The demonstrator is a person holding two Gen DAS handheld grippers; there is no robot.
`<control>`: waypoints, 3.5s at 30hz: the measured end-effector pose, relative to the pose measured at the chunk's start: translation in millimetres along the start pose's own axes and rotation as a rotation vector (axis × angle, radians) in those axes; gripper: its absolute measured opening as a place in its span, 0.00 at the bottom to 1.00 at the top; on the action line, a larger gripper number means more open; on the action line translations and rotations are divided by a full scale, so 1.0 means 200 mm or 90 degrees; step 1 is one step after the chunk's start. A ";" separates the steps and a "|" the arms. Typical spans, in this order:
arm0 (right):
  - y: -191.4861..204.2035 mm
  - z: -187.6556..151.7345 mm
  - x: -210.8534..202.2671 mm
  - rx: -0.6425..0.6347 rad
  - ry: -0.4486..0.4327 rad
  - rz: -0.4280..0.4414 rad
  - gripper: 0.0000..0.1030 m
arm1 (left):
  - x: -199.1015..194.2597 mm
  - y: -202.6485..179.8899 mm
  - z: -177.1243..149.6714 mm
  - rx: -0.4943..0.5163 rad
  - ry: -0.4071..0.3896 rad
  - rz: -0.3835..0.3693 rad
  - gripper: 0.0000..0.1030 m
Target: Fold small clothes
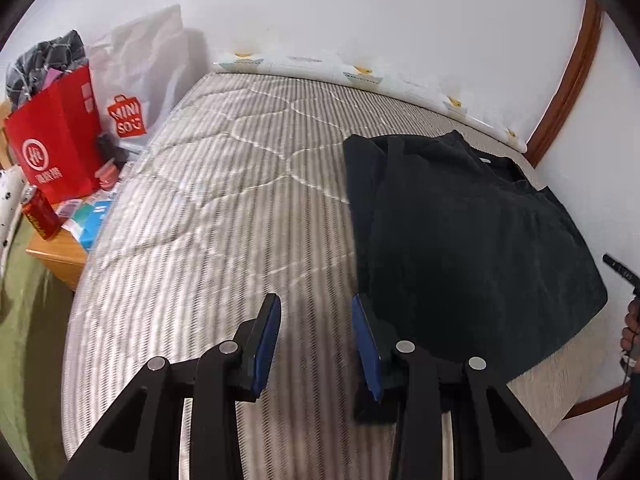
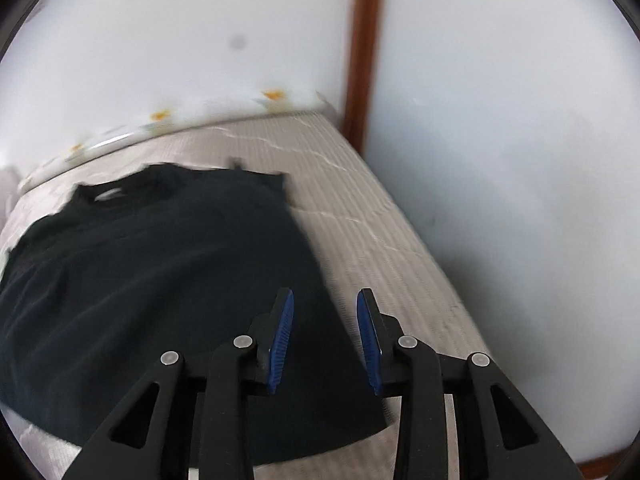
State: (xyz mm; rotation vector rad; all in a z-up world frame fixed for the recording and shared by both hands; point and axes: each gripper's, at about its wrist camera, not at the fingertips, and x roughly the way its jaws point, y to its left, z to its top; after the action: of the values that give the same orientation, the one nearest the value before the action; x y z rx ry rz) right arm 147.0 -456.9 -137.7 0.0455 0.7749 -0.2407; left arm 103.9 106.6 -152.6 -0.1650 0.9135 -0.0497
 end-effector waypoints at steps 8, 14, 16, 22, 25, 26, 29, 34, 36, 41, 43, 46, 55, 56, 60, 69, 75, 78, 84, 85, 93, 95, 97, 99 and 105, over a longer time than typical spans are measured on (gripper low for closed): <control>0.73 -0.21 -0.24 -0.047 -0.027 0.124 0.59 | 0.01 0.17 -0.09 -0.014 -0.014 0.048 0.45; 1.28 -0.42 -0.31 -0.115 0.000 0.195 0.61 | 0.02 0.30 -0.06 -0.009 -0.033 0.109 0.48; 1.40 -0.47 -0.32 -0.134 0.006 0.199 0.61 | 0.04 0.36 -0.05 -0.009 -0.034 0.126 0.48; 1.67 -0.61 -0.41 -0.202 0.015 0.218 0.61 | 0.11 0.44 -0.05 0.003 -0.037 0.141 0.52; 1.76 -0.68 -0.48 -0.242 0.006 0.221 0.61 | 0.13 0.42 -0.04 0.026 -0.044 0.148 0.54; 1.79 -0.70 -0.50 -0.257 0.000 0.219 0.61 | 0.14 0.42 -0.03 0.023 -0.039 0.145 0.54; 1.86 -0.78 -0.55 -0.292 -0.004 0.222 0.64 | 0.14 0.44 -0.02 0.006 -0.033 0.127 0.58; 1.97 -0.89 -0.56 -0.335 -0.003 0.218 0.66 | 0.14 0.41 -0.05 0.018 -0.040 0.138 0.63; 2.02 -0.91 -0.54 -0.356 -0.011 0.197 0.66 | 0.13 0.42 -0.06 0.016 -0.042 0.134 0.63; 2.06 -0.85 -0.49 -0.324 -0.021 0.189 0.67 | 0.14 0.42 -0.06 0.016 -0.042 0.137 0.64; 2.07 -0.82 -0.47 -0.316 -0.030 0.183 0.59 | 0.14 0.42 -0.06 0.015 -0.042 0.136 0.64; 2.08 -0.79 -0.47 -0.319 -0.054 0.157 0.33 | 0.14 0.41 -0.06 0.017 -0.041 0.138 0.65; 1.78 -0.53 -0.56 -0.180 -0.090 0.281 0.14 | 0.15 0.38 -0.02 0.007 -0.019 0.131 0.64; 1.72 -0.50 -0.57 -0.161 -0.096 0.288 0.14 | 0.15 0.36 0.00 0.008 -0.011 0.118 0.63; 1.49 -0.36 -0.59 -0.091 -0.122 0.294 0.14 | 0.15 0.23 0.02 0.020 0.003 0.082 0.63; 0.91 -0.25 -0.49 0.031 -0.126 0.308 0.13 | 0.06 -0.18 0.06 0.078 -0.037 0.024 0.64; 0.52 -0.34 -0.38 0.093 -0.121 0.265 0.13 | 0.07 -0.46 0.06 0.103 -0.039 -0.036 0.64; 0.38 -0.40 -0.26 0.111 -0.089 0.227 0.13 | 0.09 -0.61 0.03 0.134 -0.033 -0.056 0.64; 0.26 -0.48 -0.15 0.142 -0.062 0.223 0.35 | 0.10 -0.84 -0.03 0.185 -0.026 -0.070 0.65; 0.26 -0.47 -0.16 0.141 -0.070 0.219 0.37 | 0.10 -0.86 -0.03 0.187 -0.024 -0.074 0.65; 0.31 -0.36 0.02 0.182 -0.032 0.277 0.47 | 0.09 -0.97 -0.06 0.182 -0.021 -0.093 0.65; 0.33 -0.34 0.06 0.191 -0.027 0.282 0.43 | 0.09 -0.99 -0.07 0.180 -0.014 -0.109 0.65; 0.34 -0.32 0.07 0.178 -0.033 0.292 0.20 | 0.09 -1.02 -0.08 0.185 -0.005 -0.135 0.65; 0.33 -0.31 0.05 0.155 -0.053 0.291 0.17 | 0.09 -1.06 -0.10 0.198 0.000 -0.155 0.65; 0.20 -0.32 -0.01 0.167 -0.105 0.265 0.16 | 0.10 -1.22 -0.21 0.269 0.021 -0.204 0.65</control>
State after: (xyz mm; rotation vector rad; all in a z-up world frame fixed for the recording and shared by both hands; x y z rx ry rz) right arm 111.7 -408.9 -184.5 0.4253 0.5505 0.0513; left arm 89.6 -141.6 -153.2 0.0846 0.8829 -0.5398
